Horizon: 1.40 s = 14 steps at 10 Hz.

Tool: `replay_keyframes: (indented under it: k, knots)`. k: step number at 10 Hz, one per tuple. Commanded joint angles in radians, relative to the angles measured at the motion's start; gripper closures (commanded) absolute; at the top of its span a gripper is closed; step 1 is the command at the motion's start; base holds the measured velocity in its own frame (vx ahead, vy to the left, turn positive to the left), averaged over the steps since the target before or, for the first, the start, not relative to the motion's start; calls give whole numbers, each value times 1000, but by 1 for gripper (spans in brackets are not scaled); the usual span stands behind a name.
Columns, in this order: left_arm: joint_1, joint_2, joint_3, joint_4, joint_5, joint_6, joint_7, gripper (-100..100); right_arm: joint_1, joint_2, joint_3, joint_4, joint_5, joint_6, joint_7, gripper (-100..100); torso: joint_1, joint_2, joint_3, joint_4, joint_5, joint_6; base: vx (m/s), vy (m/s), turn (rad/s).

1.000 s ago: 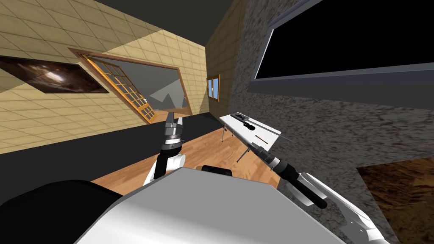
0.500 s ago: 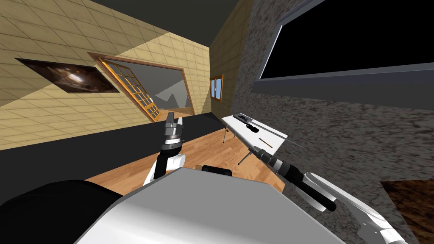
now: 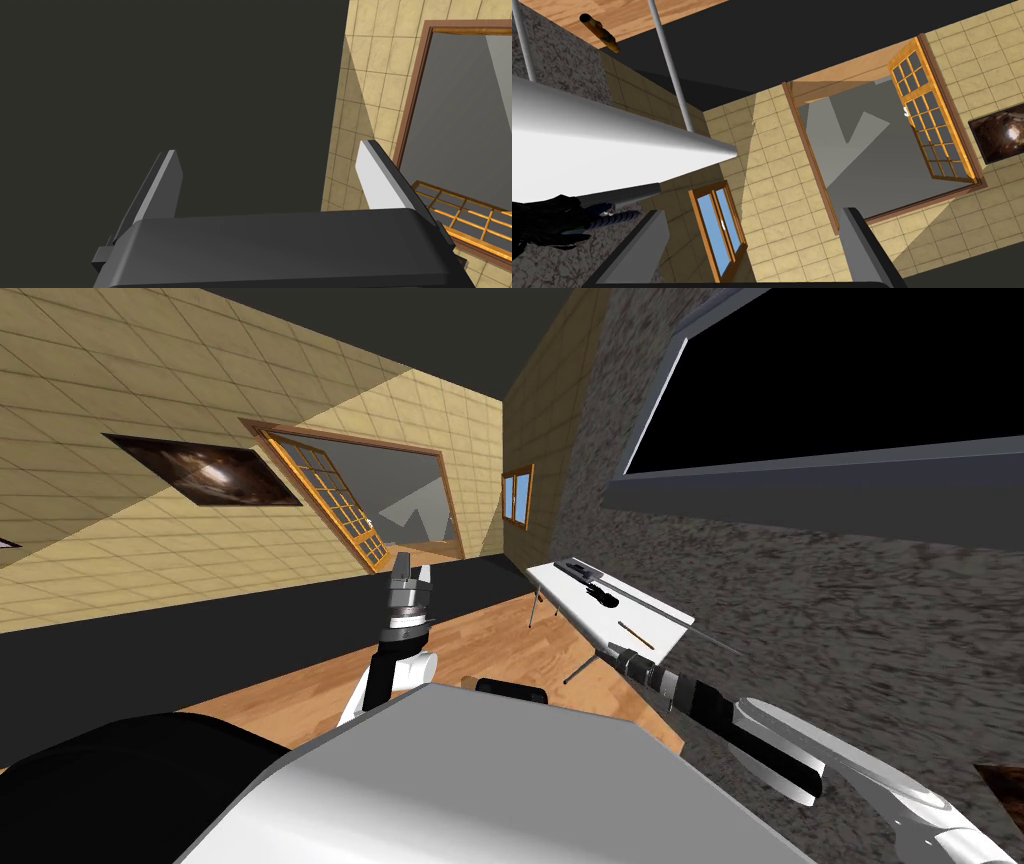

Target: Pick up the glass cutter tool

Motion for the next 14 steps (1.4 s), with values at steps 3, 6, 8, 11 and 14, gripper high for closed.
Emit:
replay_keyframes:
  k: [3,6,8,11,14]
  knots:
    - [0,0,0,0,0,0,0,0,-9,-85,35,57,17,1,-5,-100,0,0,0,0,0,0,58,-37,84]
    - [0,0,0,0,0,0,0,0,-6,-174,73,120,33,6,-12,-100,0,1,0,0,0,1,58,-45,99]
    - [0,0,0,0,0,0,0,0,-4,-221,92,149,39,9,-15,-100,-1,0,0,0,0,1,59,-51,79]
    - [0,0,0,0,0,0,0,0,1,-297,130,200,48,16,-24,-100,-1,0,0,0,0,0,72,-59,108]
    - [0,0,0,0,0,0,0,0,4,-349,150,222,51,19,-29,-100,-2,-1,-1,0,-1,0,73,-64,55]
